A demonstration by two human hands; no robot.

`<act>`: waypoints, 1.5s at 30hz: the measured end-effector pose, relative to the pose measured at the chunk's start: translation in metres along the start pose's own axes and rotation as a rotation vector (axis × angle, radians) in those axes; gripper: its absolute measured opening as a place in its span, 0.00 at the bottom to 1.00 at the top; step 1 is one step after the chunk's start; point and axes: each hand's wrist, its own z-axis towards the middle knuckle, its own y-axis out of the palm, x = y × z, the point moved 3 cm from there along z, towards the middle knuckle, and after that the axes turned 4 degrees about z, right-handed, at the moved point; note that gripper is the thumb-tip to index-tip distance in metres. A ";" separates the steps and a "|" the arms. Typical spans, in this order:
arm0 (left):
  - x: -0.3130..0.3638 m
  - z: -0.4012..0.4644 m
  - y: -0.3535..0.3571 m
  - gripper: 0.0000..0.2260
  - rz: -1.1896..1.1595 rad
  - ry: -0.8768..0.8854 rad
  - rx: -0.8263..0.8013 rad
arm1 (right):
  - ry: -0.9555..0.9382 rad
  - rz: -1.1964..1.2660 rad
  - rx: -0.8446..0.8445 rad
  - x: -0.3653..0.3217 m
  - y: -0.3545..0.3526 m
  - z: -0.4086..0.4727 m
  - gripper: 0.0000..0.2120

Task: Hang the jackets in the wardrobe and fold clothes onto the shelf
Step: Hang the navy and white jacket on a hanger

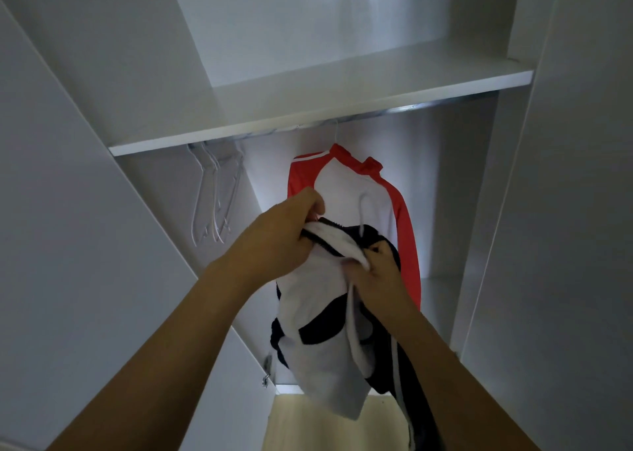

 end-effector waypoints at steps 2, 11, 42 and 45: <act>-0.022 -0.008 0.012 0.09 0.067 -0.127 -0.208 | 0.042 0.231 0.154 -0.005 -0.009 -0.001 0.13; -0.085 -0.055 0.077 0.05 -0.396 -0.449 -0.085 | 0.136 0.274 0.263 -0.006 -0.019 0.004 0.11; -0.030 -0.032 0.024 0.07 -0.373 -0.147 -0.116 | -0.032 -0.349 -0.146 0.002 0.003 0.004 0.08; -0.034 -0.036 0.022 0.06 -0.351 -0.208 -0.041 | 0.045 -0.231 -0.129 0.007 0.003 0.006 0.09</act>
